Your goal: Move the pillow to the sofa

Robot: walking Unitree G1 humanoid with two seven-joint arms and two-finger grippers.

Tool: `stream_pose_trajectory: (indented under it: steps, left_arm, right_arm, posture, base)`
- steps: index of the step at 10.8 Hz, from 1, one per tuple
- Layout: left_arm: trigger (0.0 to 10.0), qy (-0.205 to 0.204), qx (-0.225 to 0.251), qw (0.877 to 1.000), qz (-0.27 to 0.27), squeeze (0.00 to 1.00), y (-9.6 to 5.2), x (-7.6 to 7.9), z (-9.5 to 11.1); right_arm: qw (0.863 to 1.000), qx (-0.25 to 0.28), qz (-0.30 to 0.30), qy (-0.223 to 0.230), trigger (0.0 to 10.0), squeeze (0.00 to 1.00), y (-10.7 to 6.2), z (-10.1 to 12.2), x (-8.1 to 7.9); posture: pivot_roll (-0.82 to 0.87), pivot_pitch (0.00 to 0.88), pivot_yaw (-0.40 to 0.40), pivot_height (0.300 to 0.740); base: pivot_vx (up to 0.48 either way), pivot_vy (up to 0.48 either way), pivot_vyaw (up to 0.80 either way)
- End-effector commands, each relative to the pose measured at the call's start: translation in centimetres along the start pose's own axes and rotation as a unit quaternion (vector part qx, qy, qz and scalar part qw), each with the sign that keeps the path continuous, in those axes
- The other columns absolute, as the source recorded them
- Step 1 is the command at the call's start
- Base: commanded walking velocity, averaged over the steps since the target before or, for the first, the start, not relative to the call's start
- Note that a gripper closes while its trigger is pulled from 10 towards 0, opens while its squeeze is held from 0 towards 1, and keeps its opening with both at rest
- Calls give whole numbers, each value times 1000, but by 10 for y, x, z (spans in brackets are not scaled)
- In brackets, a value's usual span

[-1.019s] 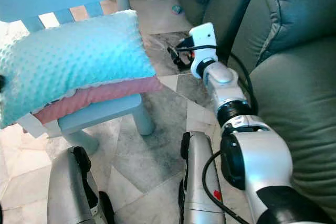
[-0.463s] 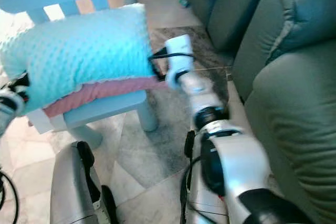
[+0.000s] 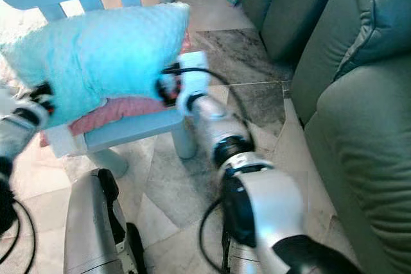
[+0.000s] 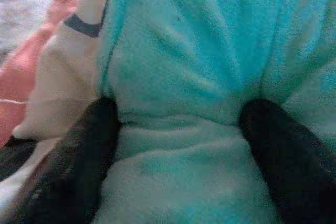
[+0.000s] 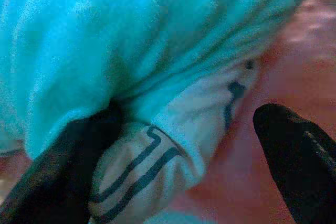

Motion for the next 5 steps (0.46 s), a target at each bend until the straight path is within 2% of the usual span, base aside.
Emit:
stream_pose_trajectory:
  steps: [1, 3, 5]
  left_arm:
    - [0, -6, -32, 999, -13, 0, 1, 5, -17]
    - [0, 8, -38, 999, -9, 0, 1, 3, -22]
    - [0, 13, -37, 999, -2, 0, -1, -2, -23]
  right_arm:
    - [1000, -4, 27, 10, 0, 0, 4, -2, -14]
    - [1000, 1, 29, -10, 0, 0, 3, -2, -14]
    - [1000, 5, -1, -18, 0, 0, 0, -2, -2]
  posture:
    - [44, 356, 5, 436]
    - [36, 354, 5, 436]
    - [35, 356, 4, 436]
  base:
    - [0, 0, 0]
    - [0, 0, 0]
    - [0, 0, 0]
Point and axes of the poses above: a point about 5 cm out from each wrist's last joint towards the gripper, its own y axis pointing out of the wrist towards the gripper, its own z axis along the axis of the wrist's last joint, x = y × z, the point moved 4 cm from there along y, pointing out of the wrist towards the gripper, and after that the axes turned 5 degrees about y, right-handed, at the moved point
